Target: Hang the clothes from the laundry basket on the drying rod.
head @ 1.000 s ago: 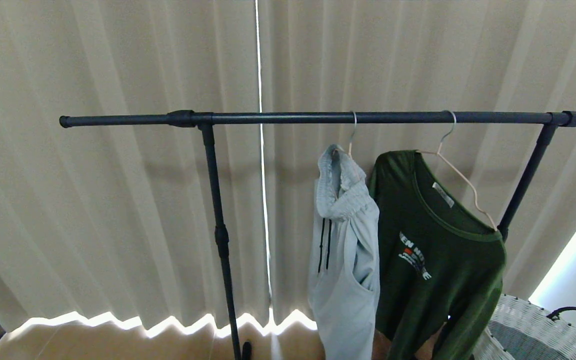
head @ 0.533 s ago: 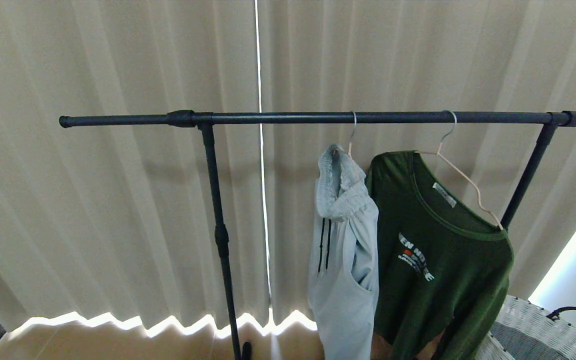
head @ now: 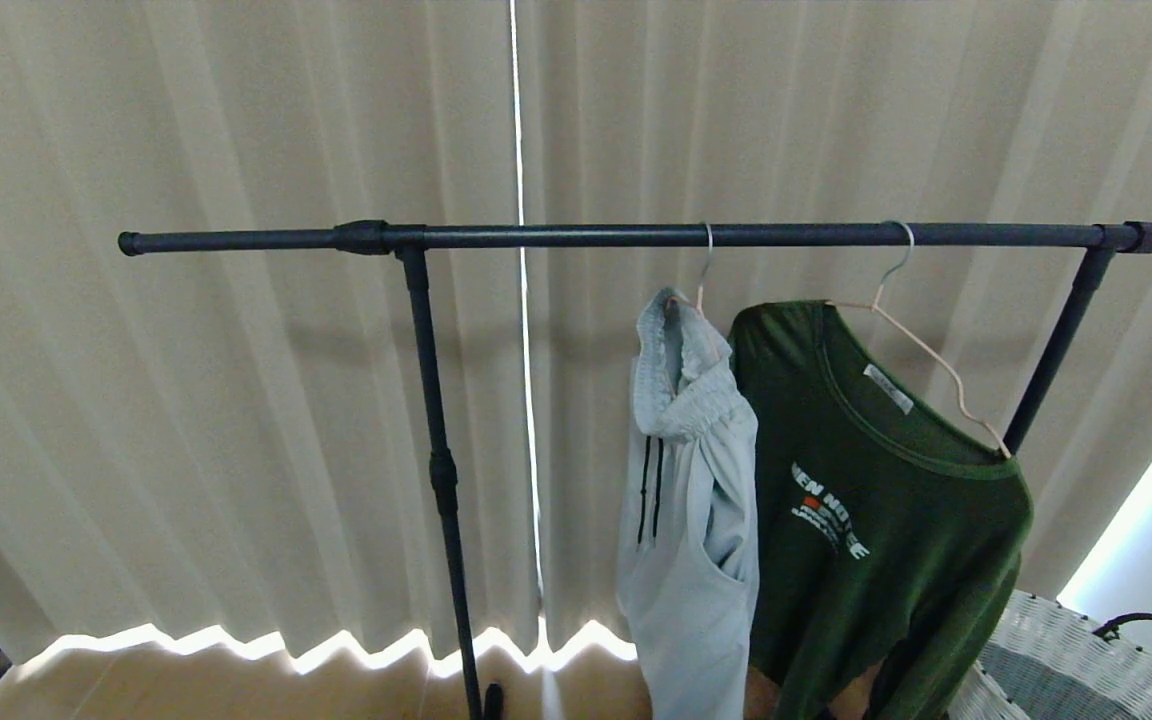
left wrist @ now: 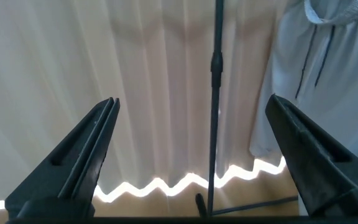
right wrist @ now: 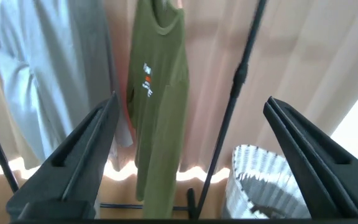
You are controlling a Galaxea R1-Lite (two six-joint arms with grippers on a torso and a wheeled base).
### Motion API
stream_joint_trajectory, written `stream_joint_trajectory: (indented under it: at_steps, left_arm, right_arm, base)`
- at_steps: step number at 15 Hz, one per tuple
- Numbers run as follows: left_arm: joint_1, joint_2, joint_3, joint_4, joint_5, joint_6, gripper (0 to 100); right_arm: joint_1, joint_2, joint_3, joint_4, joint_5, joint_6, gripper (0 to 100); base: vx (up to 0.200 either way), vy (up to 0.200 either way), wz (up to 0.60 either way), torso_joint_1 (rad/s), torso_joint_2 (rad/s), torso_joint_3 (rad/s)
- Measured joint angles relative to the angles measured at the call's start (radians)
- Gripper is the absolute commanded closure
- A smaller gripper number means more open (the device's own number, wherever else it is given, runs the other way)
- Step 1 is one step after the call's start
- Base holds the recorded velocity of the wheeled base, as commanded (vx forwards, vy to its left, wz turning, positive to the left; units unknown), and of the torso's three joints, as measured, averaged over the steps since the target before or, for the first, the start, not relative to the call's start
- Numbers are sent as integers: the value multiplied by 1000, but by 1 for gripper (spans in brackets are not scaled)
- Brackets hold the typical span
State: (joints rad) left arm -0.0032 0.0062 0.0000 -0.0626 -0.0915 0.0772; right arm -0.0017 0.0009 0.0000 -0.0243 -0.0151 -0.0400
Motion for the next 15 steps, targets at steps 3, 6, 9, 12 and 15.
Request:
stream_joint_trajectory:
  at_steps: [3,6,9,12,15]
  left_arm:
    - [0,0,0,0,7,0,0]
    - [1,0,0,-20,107,-37,0]
    - [2,0,0,-23,109,-40,0]
    - [1,0,0,-23,109,-40,0]
    - [1,0,0,-23,109,-40,0]
  right_arm:
    - [0,0,0,-1,-1,20,0]
    - [0,0,0,0,-2,48,0]
    - [0,0,0,0,-3,52,0]
    - [0,0,0,-1,-3,51,0]
    - [0,0,0,0,-3,49,0]
  base:
    - [0,0,0,0,0,0]
    - [0,0,0,0,0,0]
    - [0,0,0,0,0,0]
    - [0,0,0,0,0,0]
    - [0,0,0,0,0,0]
